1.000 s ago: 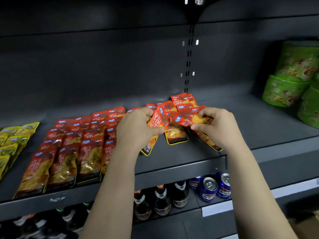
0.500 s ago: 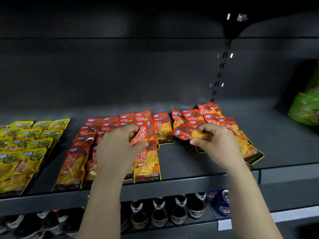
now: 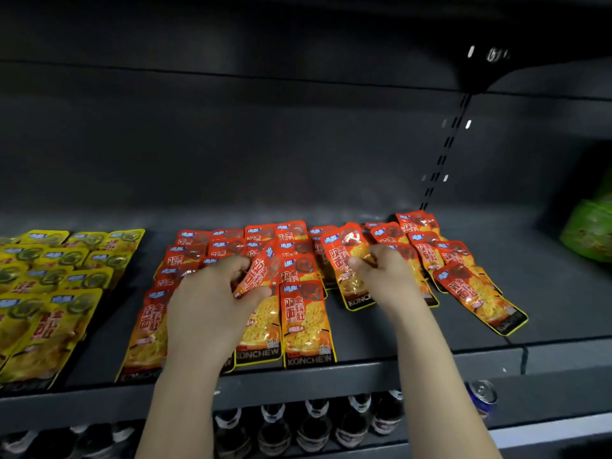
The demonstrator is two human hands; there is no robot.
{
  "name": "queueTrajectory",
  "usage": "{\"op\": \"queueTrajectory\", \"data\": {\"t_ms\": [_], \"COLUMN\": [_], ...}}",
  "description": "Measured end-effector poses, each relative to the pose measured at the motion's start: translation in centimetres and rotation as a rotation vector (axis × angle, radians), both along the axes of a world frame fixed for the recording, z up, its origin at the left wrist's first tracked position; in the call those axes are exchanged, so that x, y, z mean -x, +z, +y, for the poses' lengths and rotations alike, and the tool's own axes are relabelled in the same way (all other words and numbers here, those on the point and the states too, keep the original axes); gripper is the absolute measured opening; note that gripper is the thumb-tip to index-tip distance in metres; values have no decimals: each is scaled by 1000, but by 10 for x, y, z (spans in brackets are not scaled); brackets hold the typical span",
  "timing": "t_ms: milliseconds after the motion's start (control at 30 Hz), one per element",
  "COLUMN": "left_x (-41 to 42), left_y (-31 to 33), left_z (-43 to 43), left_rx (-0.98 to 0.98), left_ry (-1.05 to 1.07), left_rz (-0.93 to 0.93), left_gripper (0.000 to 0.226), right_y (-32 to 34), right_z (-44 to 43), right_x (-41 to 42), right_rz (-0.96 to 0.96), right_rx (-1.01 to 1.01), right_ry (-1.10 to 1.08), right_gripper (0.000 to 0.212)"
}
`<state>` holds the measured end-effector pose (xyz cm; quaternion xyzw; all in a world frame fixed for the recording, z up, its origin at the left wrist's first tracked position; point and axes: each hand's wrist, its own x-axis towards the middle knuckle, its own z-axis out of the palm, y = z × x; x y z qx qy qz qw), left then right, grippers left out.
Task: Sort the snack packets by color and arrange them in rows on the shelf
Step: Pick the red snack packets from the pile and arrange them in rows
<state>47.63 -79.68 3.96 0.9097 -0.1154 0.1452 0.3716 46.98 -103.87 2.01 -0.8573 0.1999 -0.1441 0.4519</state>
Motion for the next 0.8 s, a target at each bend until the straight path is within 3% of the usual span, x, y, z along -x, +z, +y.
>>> {"op": "queueTrajectory", "data": {"t_ms": [67,233,600,800], "left_x": [0,0,-1,0], "left_y": [0,1,3,1], "left_z": [3,7,10,6], "left_rx": [8,35,46,76], "left_ry": [4,-12,-36,-44], "left_rz": [11,32,29,4], "left_gripper": [25,23,26,30], "right_y": [0,-7,-12,-6], "right_z": [3,7,12,15], "right_x": [-5,-11,-10,-6], "right_rz": [32,49,90,128], "right_rx": [8,-10,137,210], "right_ry": [-30,-50,-63,-77], "right_gripper": [57,62,31,32]}}
